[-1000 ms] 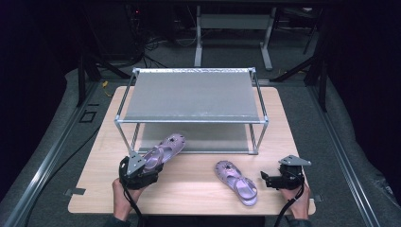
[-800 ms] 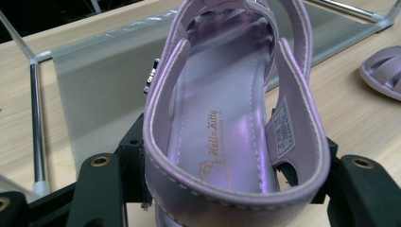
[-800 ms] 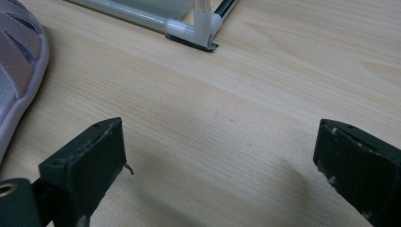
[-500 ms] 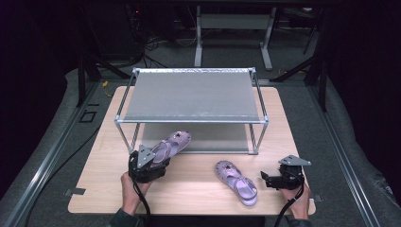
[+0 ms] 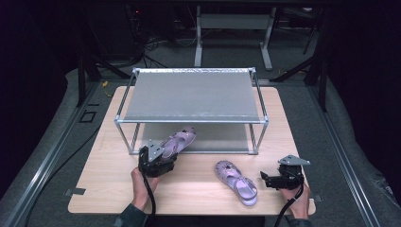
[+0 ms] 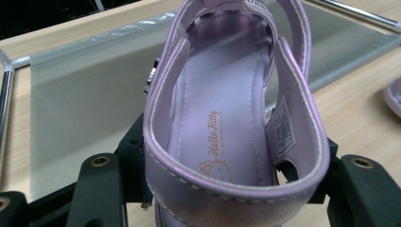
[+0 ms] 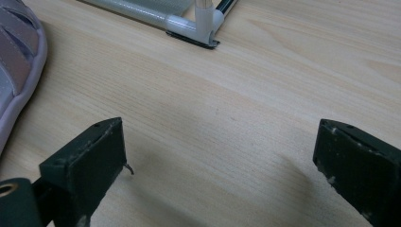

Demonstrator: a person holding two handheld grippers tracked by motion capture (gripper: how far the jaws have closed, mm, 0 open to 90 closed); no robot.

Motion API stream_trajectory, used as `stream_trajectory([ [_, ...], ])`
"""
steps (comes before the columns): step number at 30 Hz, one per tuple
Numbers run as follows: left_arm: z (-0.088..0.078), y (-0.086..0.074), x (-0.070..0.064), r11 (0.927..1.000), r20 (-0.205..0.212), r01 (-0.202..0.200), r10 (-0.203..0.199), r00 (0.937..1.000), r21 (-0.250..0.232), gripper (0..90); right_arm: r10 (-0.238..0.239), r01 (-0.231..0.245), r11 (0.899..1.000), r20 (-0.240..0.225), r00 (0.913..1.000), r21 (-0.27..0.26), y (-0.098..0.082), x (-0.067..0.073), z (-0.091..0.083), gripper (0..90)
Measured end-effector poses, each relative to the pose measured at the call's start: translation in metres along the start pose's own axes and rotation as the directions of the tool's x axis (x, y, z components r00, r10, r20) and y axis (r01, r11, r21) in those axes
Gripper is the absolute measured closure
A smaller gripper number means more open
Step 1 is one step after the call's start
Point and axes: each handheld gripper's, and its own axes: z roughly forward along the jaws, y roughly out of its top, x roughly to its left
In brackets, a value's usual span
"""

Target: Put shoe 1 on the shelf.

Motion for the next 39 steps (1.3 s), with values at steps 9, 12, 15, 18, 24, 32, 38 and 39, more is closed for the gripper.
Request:
stream_trajectory([
  [9, 0.017, 0.002, 0.002, 0.9972, -0.030, 0.072, -0.073, 0.9969, -0.020, 38.0, 0.006, -0.006, 1.000, -0.001, 1.0000, -0.005, 0.000, 0.000, 0.000, 2.9],
  [12, 0.020, 0.003, 0.004, 0.9974, -0.040, 0.072, -0.072, 0.9966, -0.012, 38.0, 0.006, -0.006, 1.000, -0.005, 1.0000, -0.006, 0.000, 0.000, 0.000, 2.9],
  [15, 0.025, 0.005, 0.005, 0.9964, -0.050, 0.083, -0.084, 0.9952, -0.017, 38.0, 0.005, -0.005, 1.000, -0.002, 1.0000, -0.005, 0.000, 0.000, 0.000, 2.9],
  [18, 0.029, 0.007, 0.004, 0.9960, -0.052, 0.086, -0.087, 0.9948, -0.021, 38.0, 0.007, -0.007, 1.000, 0.001, 1.0000, -0.008, 0.000, 0.000, 0.000, 3.0],
  [24, 0.033, 0.008, 0.002, 0.9963, -0.060, 0.082, -0.084, 0.9947, -0.025, 38.0, 0.006, -0.006, 1.000, 0.002, 1.0000, -0.011, -0.001, 0.000, -0.001, 3.0],
  [32, 0.042, 0.008, 0.000, 0.9946, -0.078, 0.102, -0.104, 0.9916, -0.019, 38.0, 0.012, -0.012, 1.000, -0.007, 0.9999, -0.016, -0.001, -0.001, -0.001, 2.9],
  [38, 0.050, 0.007, 0.000, 0.9918, -0.093, 0.127, -0.128, 0.9874, -0.020, 38.0, 0.010, -0.010, 1.000, -0.004, 0.9999, -0.013, -0.001, -0.001, -0.001, 2.9],
  [39, 0.051, 0.006, -0.001, 0.9909, -0.098, 0.133, -0.134, 0.9861, -0.024, 38.0, 0.011, -0.011, 1.000, -0.004, 0.9999, -0.013, -0.001, -0.001, -0.001, 3.0],
])
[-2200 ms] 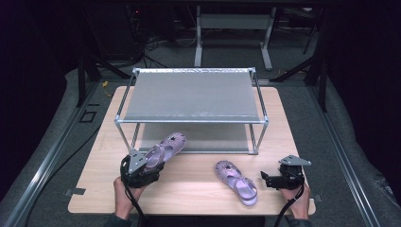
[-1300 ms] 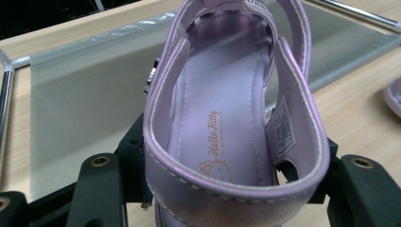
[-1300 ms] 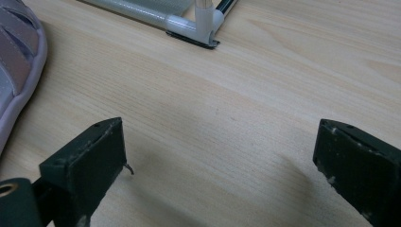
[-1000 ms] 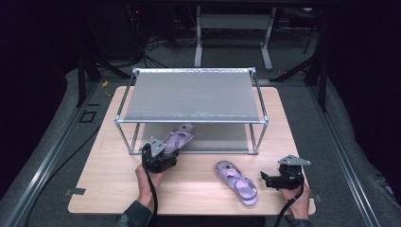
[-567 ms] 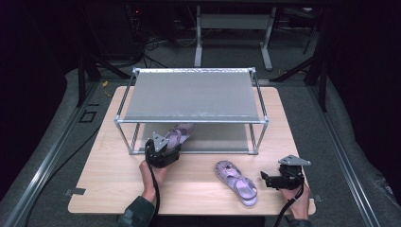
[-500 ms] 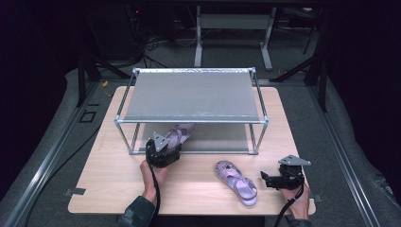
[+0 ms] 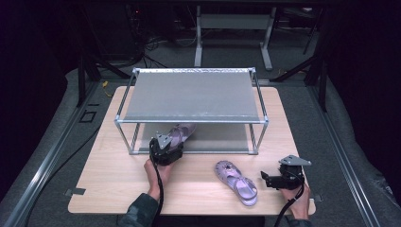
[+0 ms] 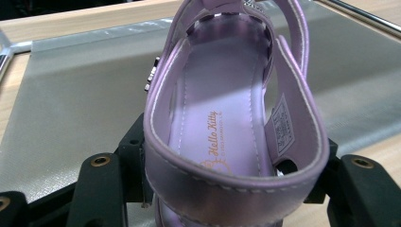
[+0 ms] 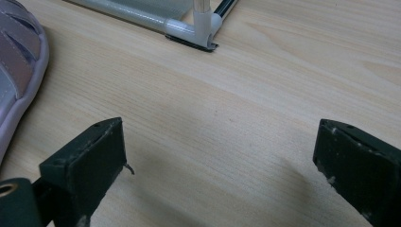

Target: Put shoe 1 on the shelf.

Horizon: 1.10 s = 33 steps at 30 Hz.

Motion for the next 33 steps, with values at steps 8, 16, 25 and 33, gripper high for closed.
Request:
stream_trajectory([
  [8, 0.014, 0.006, 0.000, 0.9990, -0.017, 0.030, -0.029, 0.9994, 0.032, 38.0, -0.001, 0.001, 1.000, 0.000, 1.0000, 0.005, 0.000, 0.000, 0.000, 3.0],
  [16, 0.024, 0.017, 0.001, 0.9985, -0.034, 0.030, -0.029, 0.9990, 0.044, 38.0, 0.001, -0.001, 1.000, -0.004, 1.0000, 0.001, 0.000, 0.000, 0.000, 3.0],
  [25, 0.049, 0.018, 0.006, 0.9928, -0.064, 0.052, -0.046, 0.9969, 0.108, 37.9, 0.004, -0.004, 1.000, -0.004, 1.0000, 0.001, 0.000, 0.000, 0.000, 3.0],
  [33, 0.058, 0.018, 0.007, 0.9854, -0.075, 0.047, -0.035, 0.9966, 0.164, 35.8, 0.000, 0.000, 1.000, -0.006, 1.0000, 0.006, 0.000, 0.000, -0.001, 3.0],
])
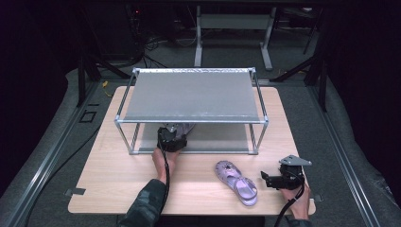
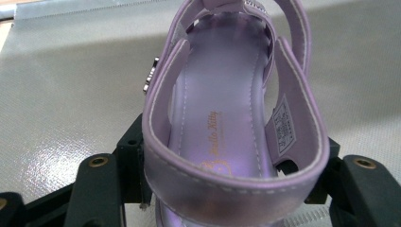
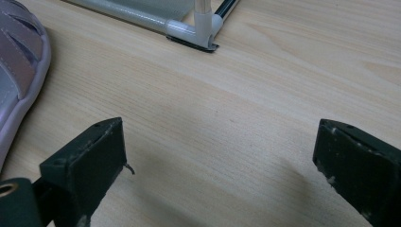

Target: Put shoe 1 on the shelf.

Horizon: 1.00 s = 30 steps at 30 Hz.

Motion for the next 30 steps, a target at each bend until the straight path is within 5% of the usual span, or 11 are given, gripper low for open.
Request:
stream_trajectory([
  [7, -0.009, -0.002, 0.005, 1.0000, 0.048, 0.005, -0.005, 0.9989, -0.002, 22.0, 0.000, -0.001, 1.000, -0.012, 0.9999, -0.009, 0.000, 0.000, 0.001, 3.1],
  [9, -0.013, -0.001, 0.005, 0.9990, 0.075, 0.016, -0.013, 0.9971, -0.041, 18.8, 0.001, -0.001, 1.000, -0.002, 1.0000, -0.005, 0.000, 0.000, 0.001, 3.1],
  [10, -0.018, -0.001, 0.010, 0.9991, 0.082, -0.041, 0.042, 0.9958, -0.009, 18.0, 0.002, -0.002, 1.000, 0.001, 1.0000, -0.005, 0.000, 0.000, 0.001, 3.0],
  [11, -0.021, -0.002, 0.010, 0.9995, 0.076, -0.018, 0.020, 0.9969, -0.026, 17.4, 0.001, -0.001, 1.000, 0.014, 0.9999, 0.000, 0.000, 0.001, 0.001, 3.1],
  [12, -0.022, -0.002, 0.012, 0.9985, 0.116, -0.042, 0.046, 0.9923, -0.034, 17.4, 0.001, -0.001, 1.000, 0.014, 0.9999, 0.000, 0.000, 0.001, 0.001, 3.1],
  [15, -0.033, -0.007, 0.012, 0.9980, 0.110, -0.035, 0.041, 0.9931, -0.053, 17.6, 0.005, -0.005, 1.000, -0.001, 1.0000, -0.008, 0.000, 0.000, 0.001, 3.1],
  [24, -0.036, -0.009, 0.015, 0.9977, 0.121, -0.012, 0.020, 0.9925, -0.067, 40.8, 0.005, -0.005, 1.000, -0.004, 1.0000, 0.005, 0.000, 0.000, 0.000, 3.4],
  [30, -0.029, -0.006, 0.005, 0.9951, 0.147, 0.077, -0.067, 0.9868, -0.062, 48.4, 0.006, -0.006, 1.000, -0.006, 1.0000, 0.004, 0.000, -0.001, 0.000, 3.4],
])
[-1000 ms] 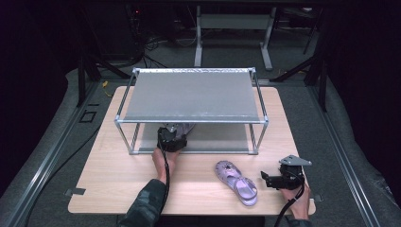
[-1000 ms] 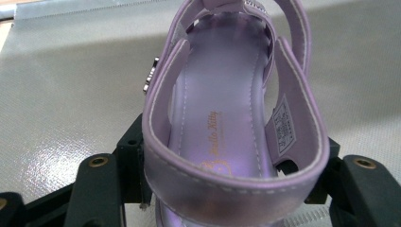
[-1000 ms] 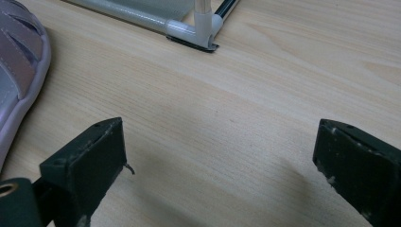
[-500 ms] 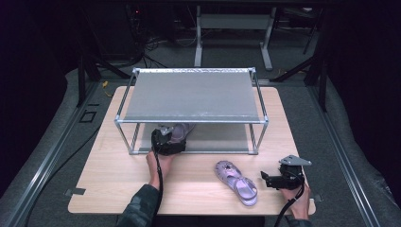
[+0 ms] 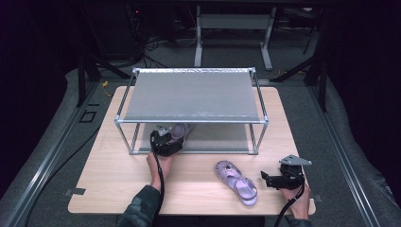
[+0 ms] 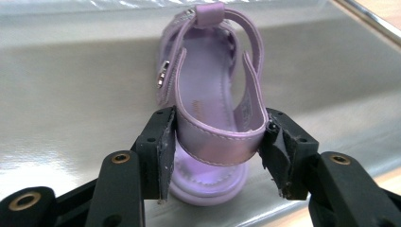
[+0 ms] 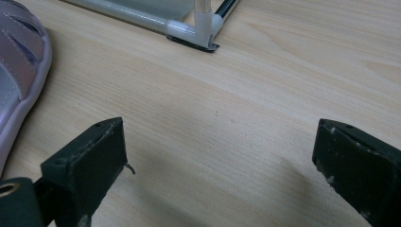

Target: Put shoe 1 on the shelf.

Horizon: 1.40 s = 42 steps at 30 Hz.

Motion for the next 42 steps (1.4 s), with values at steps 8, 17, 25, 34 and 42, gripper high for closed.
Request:
stream_trajectory([
  [8, 0.009, 0.003, -0.014, 0.9998, -0.004, 0.021, -0.021, 0.9998, 0.000, 46.3, -0.001, 0.001, 1.000, 0.000, 1.0000, -0.005, 0.000, 0.000, 0.000, 3.4],
  [17, 0.011, 0.005, -0.016, 0.9997, 0.008, 0.026, -0.026, 0.9996, 0.003, 44.4, -0.003, 0.003, 1.000, 0.002, 1.0000, 0.002, 0.000, 0.000, 0.000, 3.4],
  [25, 0.004, 0.002, -0.010, 0.9975, -0.001, -0.066, 0.066, 0.9978, 0.026, 23.6, -0.002, 0.002, 1.000, 0.005, 1.0000, -0.011, 0.000, 0.001, 0.000, 3.2],
  [34, -0.024, -0.007, -0.007, 0.9862, 0.030, -0.158, 0.156, 0.9873, 0.050, 12.5, -0.004, 0.004, 1.000, -0.003, 1.0000, -0.015, 0.000, 0.001, -0.001, 1.9],
  [42, -0.056, -0.023, 0.001, 0.9750, 0.064, -0.209, 0.204, 0.9769, 0.076, 3.9, 0.024, -0.025, 0.999, -0.020, 0.9995, -0.048, 0.000, 0.010, -0.018, 0.3],
])
